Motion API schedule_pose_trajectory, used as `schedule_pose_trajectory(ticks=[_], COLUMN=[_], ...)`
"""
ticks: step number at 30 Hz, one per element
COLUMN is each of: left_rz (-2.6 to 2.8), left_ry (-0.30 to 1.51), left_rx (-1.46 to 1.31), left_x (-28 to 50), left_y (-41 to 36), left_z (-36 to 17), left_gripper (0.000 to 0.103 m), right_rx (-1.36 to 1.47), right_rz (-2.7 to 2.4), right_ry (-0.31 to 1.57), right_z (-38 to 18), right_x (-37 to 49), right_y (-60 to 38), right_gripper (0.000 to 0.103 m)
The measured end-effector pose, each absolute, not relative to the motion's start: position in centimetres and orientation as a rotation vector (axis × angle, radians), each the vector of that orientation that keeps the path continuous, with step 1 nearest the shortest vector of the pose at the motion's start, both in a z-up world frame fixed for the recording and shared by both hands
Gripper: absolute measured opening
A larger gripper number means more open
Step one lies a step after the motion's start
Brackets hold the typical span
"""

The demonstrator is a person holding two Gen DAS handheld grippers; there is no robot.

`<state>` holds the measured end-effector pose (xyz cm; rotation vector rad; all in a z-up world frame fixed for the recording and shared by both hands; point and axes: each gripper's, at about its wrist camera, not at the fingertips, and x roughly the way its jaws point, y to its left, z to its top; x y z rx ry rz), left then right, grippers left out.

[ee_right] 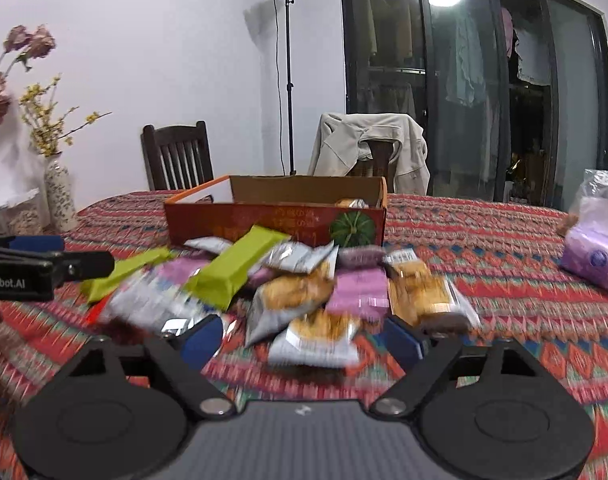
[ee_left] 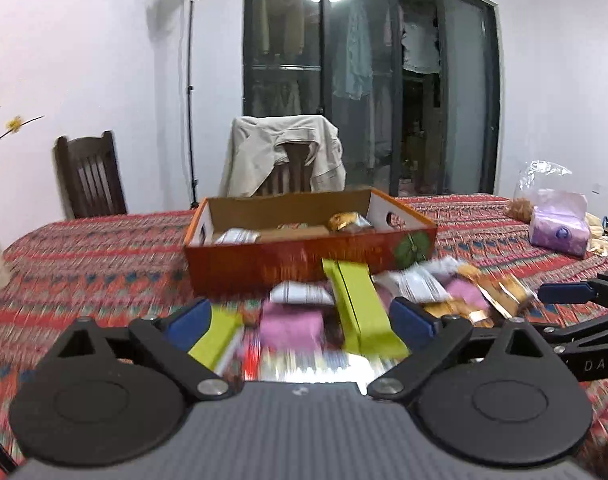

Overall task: Organize snacks
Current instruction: 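Grasp a white packet with the left tool while the right tool grasps another white packet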

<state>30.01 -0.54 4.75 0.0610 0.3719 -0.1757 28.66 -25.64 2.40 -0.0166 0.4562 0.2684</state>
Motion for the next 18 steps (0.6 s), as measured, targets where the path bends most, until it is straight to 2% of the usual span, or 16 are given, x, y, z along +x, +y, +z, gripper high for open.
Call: schedule_pose_trajectory(ticks=[3, 4, 6, 9, 15, 17, 18], left_rz=[-0.196, -0.212, -0.223, -0.220, -0.237, -0.252, -0.270], left_ry=[0.437, 0.458, 0.502, 0.557, 0.634, 0.649, 0.662], left_rx=[0.053, 0.044, 0.036, 0.056, 0.096, 0.098, 0.096], left_x=[34.9, 36.3, 39.3, 42.4, 45.3, 45.6, 45.9], left_y=[-0.4, -0.4, -0.4, -0.9, -1.6, -1.5, -1.5], left_z=[5.0, 5.0, 4.3, 3.1, 0.9, 0.5, 0.4], left_gripper=[0.082, 0.081, 0.080, 0.081, 0.080, 0.073, 0.066], right_rx=[-0.024, -0.026, -0.031, -0.048, -0.064, -0.082, -0.093], right_rz=[0.261, 0.258, 0.257, 0.251, 0.234, 0.233, 0.229], right_ry=[0.458, 0.462, 0.491, 0.523, 0.568, 0.576, 0.580], right_z=[3.1, 3.2, 3.2, 2.7, 1.4, 1.0, 0.7], right_x=[32.5, 33.6, 36.1, 39.2, 42.8, 43.2, 43.3], right_y=[-24.7, -24.3, -23.5, -22.3, -21.2, -20.8, -20.6], right_gripper=[0.086, 0.086, 0.086, 0.078, 0.068, 0.068, 0.068])
